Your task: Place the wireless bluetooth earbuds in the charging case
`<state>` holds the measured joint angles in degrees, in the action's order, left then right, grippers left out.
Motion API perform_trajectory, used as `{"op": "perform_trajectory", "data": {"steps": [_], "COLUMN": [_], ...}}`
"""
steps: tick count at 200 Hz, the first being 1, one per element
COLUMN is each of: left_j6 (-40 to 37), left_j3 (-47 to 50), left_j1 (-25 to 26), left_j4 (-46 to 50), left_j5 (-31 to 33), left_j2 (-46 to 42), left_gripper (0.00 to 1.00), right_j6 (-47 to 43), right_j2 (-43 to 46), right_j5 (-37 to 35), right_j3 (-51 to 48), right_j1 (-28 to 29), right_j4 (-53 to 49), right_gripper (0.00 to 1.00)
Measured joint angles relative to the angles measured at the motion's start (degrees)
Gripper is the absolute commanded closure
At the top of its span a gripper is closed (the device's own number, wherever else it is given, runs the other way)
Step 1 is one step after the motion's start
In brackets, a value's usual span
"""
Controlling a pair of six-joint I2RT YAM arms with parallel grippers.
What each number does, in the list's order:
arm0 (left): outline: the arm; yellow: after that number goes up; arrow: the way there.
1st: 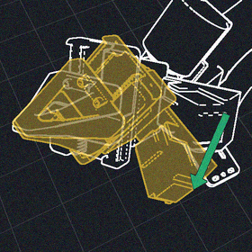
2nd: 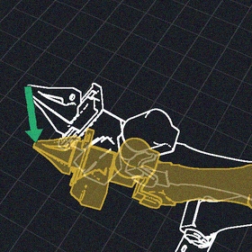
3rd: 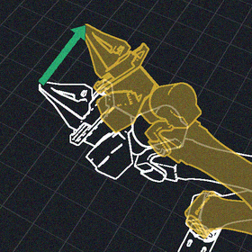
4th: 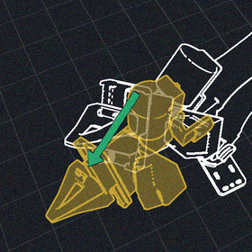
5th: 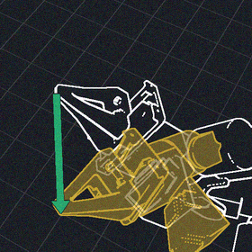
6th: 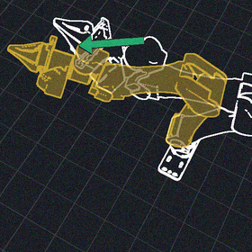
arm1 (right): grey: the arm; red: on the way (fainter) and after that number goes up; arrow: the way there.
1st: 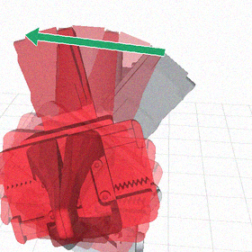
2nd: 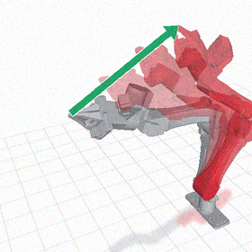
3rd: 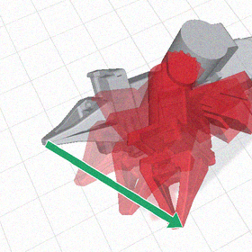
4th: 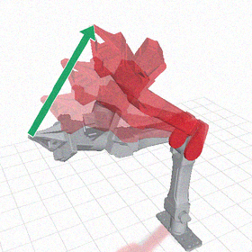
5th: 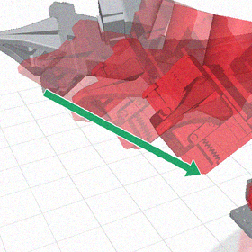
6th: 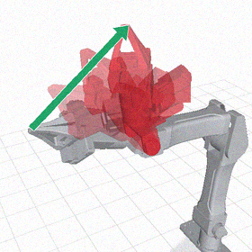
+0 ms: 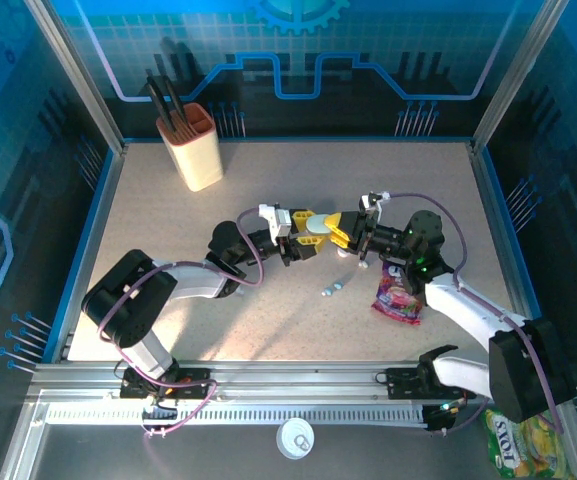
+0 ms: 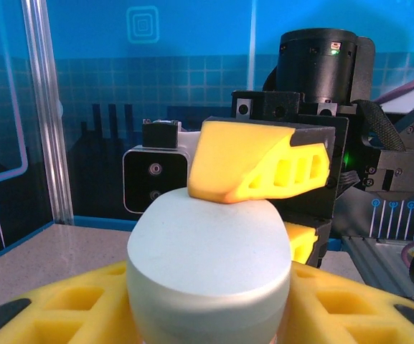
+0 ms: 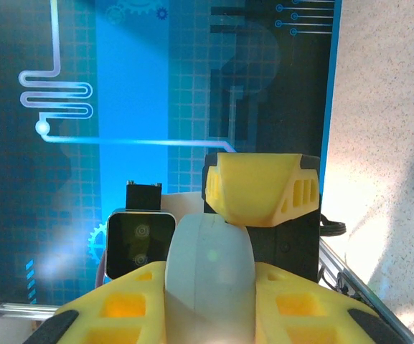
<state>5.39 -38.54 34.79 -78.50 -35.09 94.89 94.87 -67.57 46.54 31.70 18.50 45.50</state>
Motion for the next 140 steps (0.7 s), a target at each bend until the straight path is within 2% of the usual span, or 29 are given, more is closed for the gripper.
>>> {"op": "perform_trajectory", "data": {"steps": [30, 41, 76, 92, 118, 140], "left_j6": [0.3, 0.3, 0.3, 0.3, 0.3, 0.2], "left_j3": [0.0, 0.0, 0.0, 0.0, 0.3, 2.2], "left_j1": [0.0, 0.0, 0.0, 0.0, -0.3, -1.1], "left_j4": [0.1, 0.2, 0.2, 0.1, 0.1, 0.0], "left_j5": [-0.4, -0.4, -0.8, -1.2, -1.5, -2.0], "left_j2": [0.0, 0.0, 0.0, 0.0, 0.0, 0.0], "left_gripper": [0.61, 0.61, 0.61, 0.62, 0.63, 0.64], "right_j6": [0.0, 0.0, -1.5, -3.5, -10.0, -22.2], "right_j2": [0.0, 0.0, 0.2, 0.5, 3.0, 6.5], "right_j5": [0.2, 0.2, 0.0, -0.1, -0.2, -1.1], "right_j3": [0.0, 0.0, 0.1, 0.2, 0.6, 3.1], "right_j1": [-0.2, -0.2, -0.3, -0.8, -3.1, -5.8], "right_j4": [0.0, 0.0, -1.0, -2.7, -8.7, -19.8], "right_gripper": [0.85, 0.80, 0.42, 0.31, 0.24, 0.25]}}
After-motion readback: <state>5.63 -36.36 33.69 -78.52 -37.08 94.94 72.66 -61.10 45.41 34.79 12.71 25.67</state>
